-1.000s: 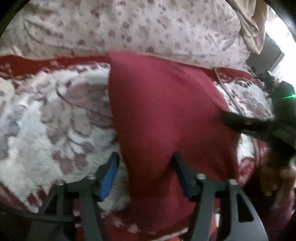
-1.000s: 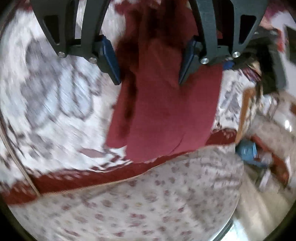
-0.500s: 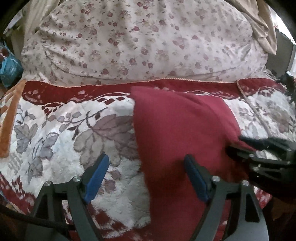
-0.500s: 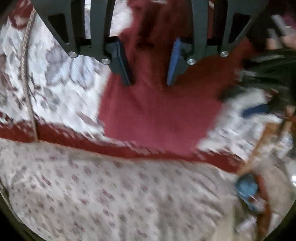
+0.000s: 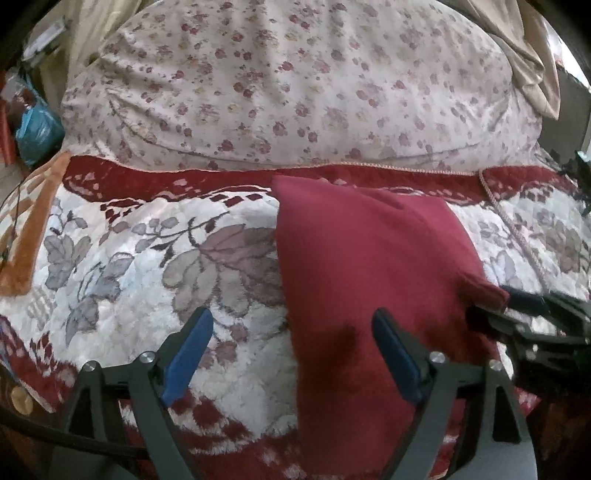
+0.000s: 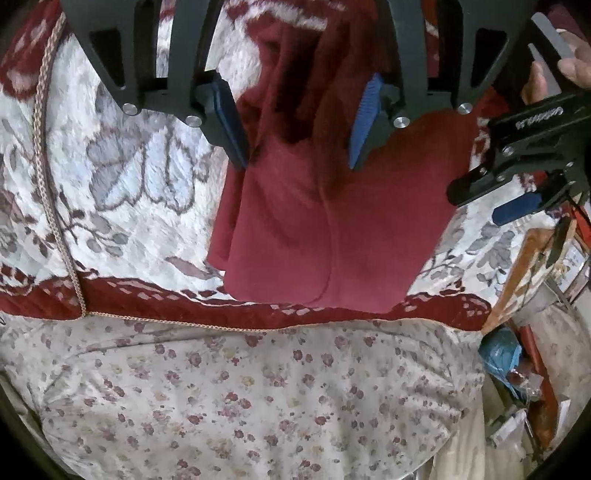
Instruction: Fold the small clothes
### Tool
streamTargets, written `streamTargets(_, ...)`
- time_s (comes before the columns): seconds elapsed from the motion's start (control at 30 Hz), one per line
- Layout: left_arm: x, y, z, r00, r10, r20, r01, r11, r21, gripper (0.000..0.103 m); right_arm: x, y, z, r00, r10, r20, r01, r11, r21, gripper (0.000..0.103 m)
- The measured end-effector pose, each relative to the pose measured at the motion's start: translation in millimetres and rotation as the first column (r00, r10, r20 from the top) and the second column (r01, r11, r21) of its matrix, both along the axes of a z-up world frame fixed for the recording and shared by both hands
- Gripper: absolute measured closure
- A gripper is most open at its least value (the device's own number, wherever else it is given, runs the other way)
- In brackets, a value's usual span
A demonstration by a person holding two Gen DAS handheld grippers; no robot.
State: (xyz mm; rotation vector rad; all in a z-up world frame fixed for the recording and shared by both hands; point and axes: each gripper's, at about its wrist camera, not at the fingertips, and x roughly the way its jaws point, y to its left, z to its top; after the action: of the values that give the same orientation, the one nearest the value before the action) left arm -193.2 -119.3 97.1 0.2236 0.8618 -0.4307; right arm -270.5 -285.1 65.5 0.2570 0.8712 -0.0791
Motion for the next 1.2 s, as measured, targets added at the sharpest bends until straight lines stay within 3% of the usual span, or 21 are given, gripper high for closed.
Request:
streamTargets(0.17,-7.7,5.0,12.8,1.0,0.01,0.024,-0.009,1.0,-0.015,0.016,-15.7,5.5,13.2,1.0,-0.014,0.027,0.015,1.0,-0.02,0.035)
streamTargets(0.33,-17.3,9.6,27.3,0.998,0.017,0.061,-0.015,0.999,-0.032,0.012,-28.2,10.1,29.8,0.996,-0.046,0.082,0.049,0.998,-0.035,0.02)
streamTargets(0.47,-25.7,11.7,37.4,0.995,0.019,0.1,-0.016,0.999,-0.036,0.012,-31.8,19.3,37.9,0.994,-0.039,0.103,0.045,0.998,-0.052,0.016)
streamTargets(0.9,-30.4,24.9,49.9,0.988,0.066,0.141,-0.057,0.996,-0.066,0.009,-34.3,24.3,45.2,0.991,-0.062,0.121,0.069,0.996,-0.054,0.01)
streamTargets(1.2,-26.4,30.4,50.0,0.99,0.085,0.116,-0.076,0.994,-0.08,0.004,-33.3,26.5,44.8,0.992,-0.059,0.11,0.066,0.996,-0.062,0.01)
